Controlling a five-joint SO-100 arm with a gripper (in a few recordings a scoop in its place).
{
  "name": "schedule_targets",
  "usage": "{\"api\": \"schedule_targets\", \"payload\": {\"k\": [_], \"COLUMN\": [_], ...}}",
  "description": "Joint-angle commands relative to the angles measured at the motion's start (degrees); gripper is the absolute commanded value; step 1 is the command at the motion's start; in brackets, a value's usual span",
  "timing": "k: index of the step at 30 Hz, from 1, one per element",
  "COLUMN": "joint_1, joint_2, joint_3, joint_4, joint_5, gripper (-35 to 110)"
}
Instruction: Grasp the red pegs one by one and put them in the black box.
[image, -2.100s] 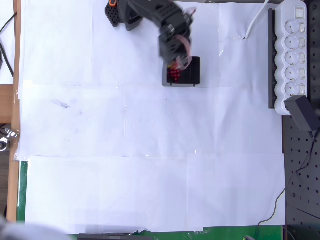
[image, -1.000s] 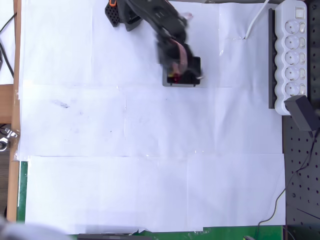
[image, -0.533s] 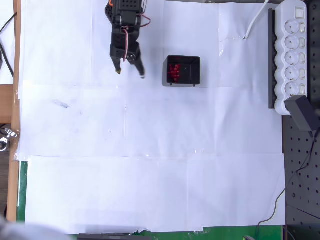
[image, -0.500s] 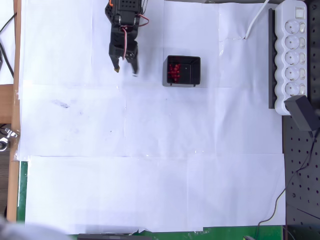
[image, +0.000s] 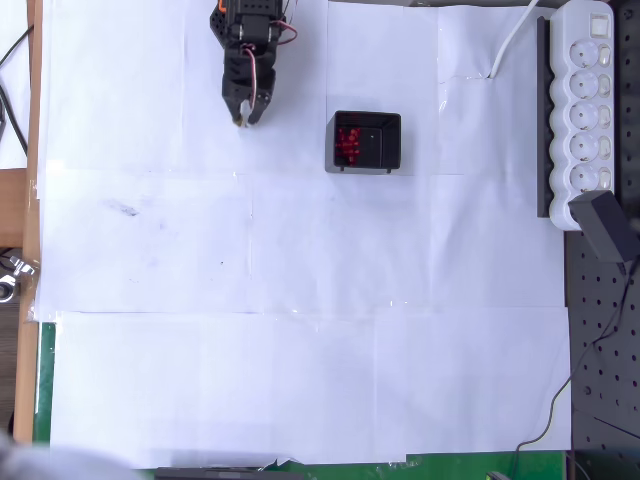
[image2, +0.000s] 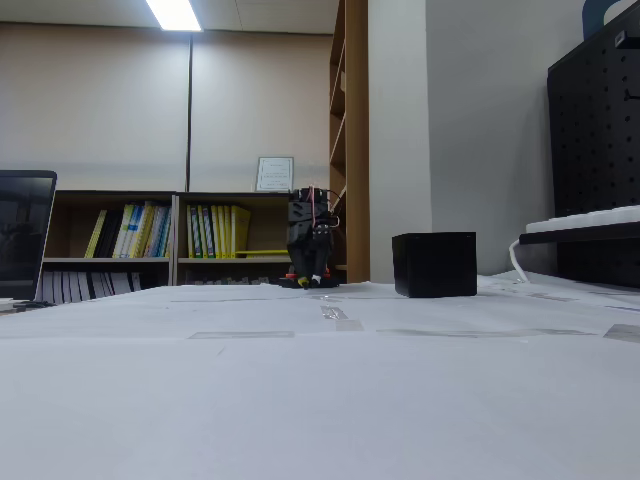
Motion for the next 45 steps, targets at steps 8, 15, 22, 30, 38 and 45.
{"api": "schedule_targets", "payload": {"k": [8,15,22,30,38,45], "joint_1": [-1.14,-1.14,-1.14,-1.14,-1.14,-1.14], "joint_2": [-1.32,-1.32,-1.32,-1.32,-1.32,-1.32], "joint_3": [-0.70,-0.70,-0.70,-0.70,-0.70,-0.70], "joint_4": [1.93,1.93,1.93,1.93,1.93,1.93], "joint_5": [-2.37,-2.37,-2.37,-2.37,-2.37,-2.37], "gripper": [0,0,0,0,0,0]}}
